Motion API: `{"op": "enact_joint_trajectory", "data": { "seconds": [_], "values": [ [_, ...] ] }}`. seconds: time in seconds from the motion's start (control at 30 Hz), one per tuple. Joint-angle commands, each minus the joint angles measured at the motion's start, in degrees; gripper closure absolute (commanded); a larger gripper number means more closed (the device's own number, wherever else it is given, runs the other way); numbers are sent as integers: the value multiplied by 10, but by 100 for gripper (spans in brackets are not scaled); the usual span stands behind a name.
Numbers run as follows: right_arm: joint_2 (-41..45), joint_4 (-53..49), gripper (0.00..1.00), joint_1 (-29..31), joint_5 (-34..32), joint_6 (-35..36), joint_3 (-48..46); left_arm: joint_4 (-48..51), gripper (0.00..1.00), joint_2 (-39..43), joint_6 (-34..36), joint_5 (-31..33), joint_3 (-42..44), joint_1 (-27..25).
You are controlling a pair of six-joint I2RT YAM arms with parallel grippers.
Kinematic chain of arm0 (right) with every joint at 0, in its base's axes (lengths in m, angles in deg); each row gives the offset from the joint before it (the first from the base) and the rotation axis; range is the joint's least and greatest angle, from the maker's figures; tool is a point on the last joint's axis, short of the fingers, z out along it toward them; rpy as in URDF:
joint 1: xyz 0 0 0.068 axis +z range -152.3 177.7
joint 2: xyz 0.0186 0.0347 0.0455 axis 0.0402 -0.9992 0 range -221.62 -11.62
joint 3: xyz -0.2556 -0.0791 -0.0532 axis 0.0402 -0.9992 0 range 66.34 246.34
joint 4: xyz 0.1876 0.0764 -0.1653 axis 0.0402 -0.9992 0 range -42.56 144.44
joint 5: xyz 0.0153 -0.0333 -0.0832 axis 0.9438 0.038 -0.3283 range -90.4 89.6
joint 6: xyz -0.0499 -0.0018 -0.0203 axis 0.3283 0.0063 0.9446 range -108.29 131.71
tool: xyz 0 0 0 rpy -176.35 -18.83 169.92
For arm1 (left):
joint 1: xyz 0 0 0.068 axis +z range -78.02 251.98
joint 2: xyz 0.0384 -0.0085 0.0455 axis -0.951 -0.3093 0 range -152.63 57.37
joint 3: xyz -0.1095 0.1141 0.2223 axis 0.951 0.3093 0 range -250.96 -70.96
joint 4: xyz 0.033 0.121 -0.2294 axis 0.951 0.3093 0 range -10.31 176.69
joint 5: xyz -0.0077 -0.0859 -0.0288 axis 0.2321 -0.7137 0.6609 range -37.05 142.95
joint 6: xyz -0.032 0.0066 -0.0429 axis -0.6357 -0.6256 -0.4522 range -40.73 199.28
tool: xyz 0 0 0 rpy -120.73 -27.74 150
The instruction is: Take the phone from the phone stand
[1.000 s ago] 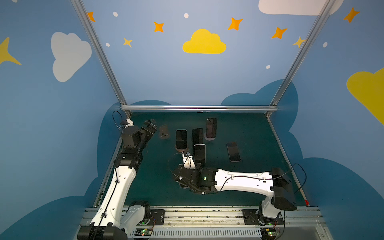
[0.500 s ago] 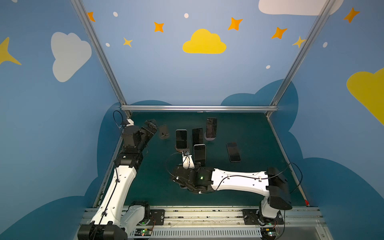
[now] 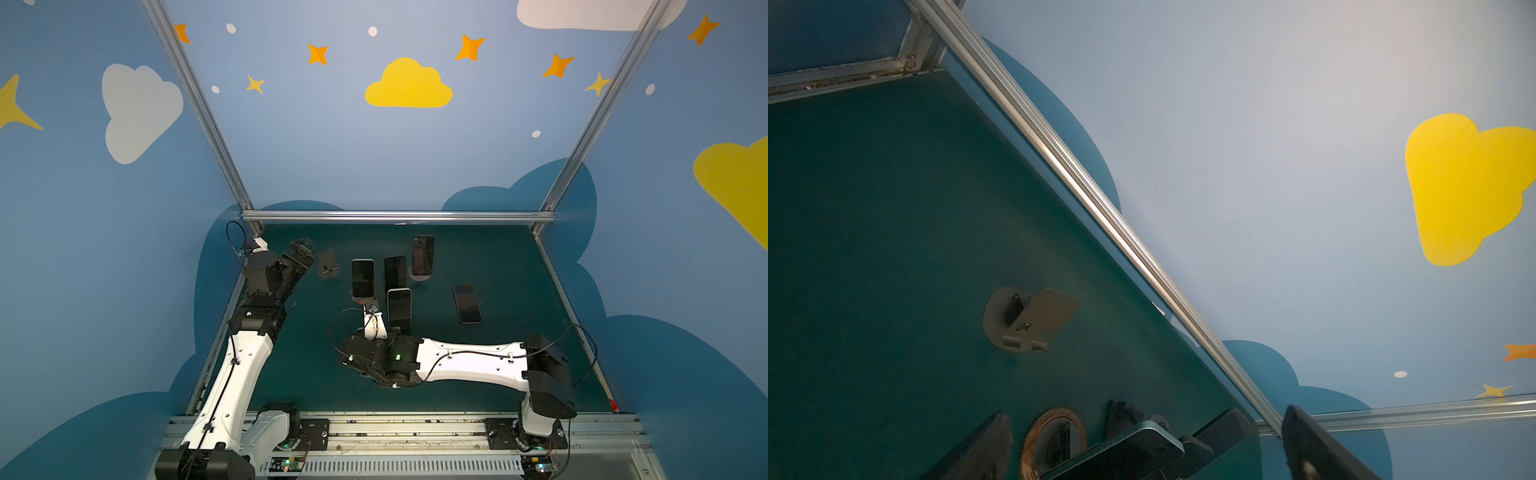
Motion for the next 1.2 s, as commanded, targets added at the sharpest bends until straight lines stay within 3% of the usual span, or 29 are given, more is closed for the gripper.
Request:
{"op": "enact_joint_trajectory", "data": {
  "seconds": [0.0, 0.47, 1.17],
  "values": [
    [-18, 2, 7, -1, -13, -10, 18, -12, 0, -1, 3, -4, 5, 0],
    [-45, 6, 8, 0, -20, -20, 26, -12, 0, -3, 0, -5, 6, -1],
    [-55, 30, 22, -1, -13, -16, 17, -13, 0, -1, 2, -4, 6, 0]
  ]
}}
